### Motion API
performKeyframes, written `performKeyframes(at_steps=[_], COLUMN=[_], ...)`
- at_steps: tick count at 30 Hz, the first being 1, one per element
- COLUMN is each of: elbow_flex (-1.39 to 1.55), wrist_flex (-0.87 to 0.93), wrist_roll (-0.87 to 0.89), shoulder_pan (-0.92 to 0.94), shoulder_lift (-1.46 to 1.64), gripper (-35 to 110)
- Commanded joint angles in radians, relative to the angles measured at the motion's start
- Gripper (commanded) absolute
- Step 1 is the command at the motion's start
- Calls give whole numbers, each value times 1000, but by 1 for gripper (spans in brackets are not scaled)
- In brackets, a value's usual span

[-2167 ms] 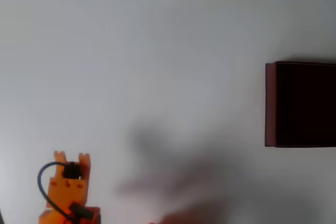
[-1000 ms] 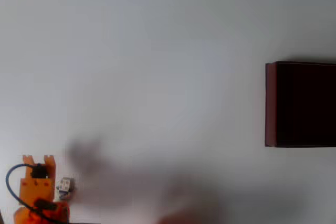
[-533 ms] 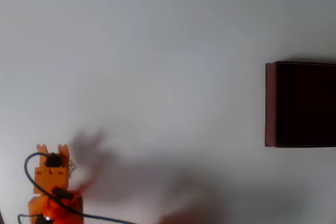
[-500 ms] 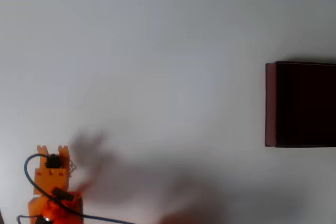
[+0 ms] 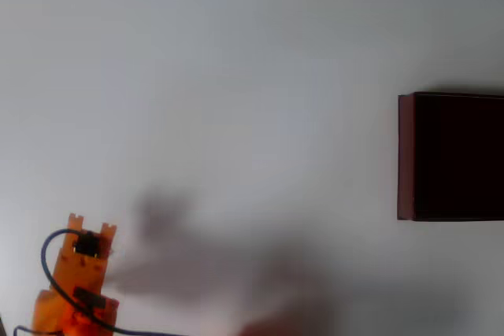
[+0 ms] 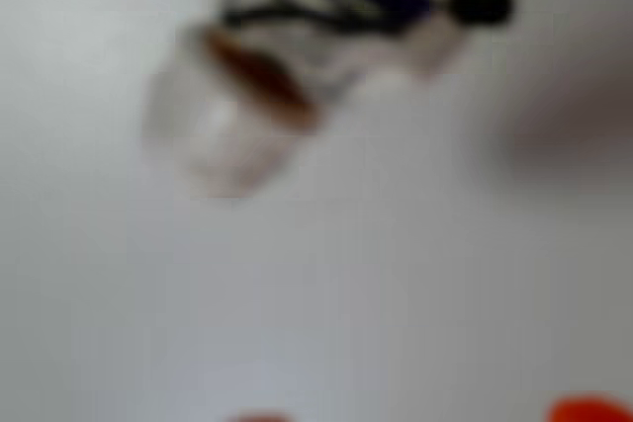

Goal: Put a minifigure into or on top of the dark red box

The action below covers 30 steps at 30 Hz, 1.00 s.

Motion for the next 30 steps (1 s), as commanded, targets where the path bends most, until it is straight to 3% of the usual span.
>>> performKeyframes(at_steps=[1, 30], elbow_flex=[-18, 75], wrist_flex=[-60, -383], wrist_roll=[64, 92], shoulder_pan=[-8, 100], shoulder_lift=[26, -213], gripper=[13, 12])
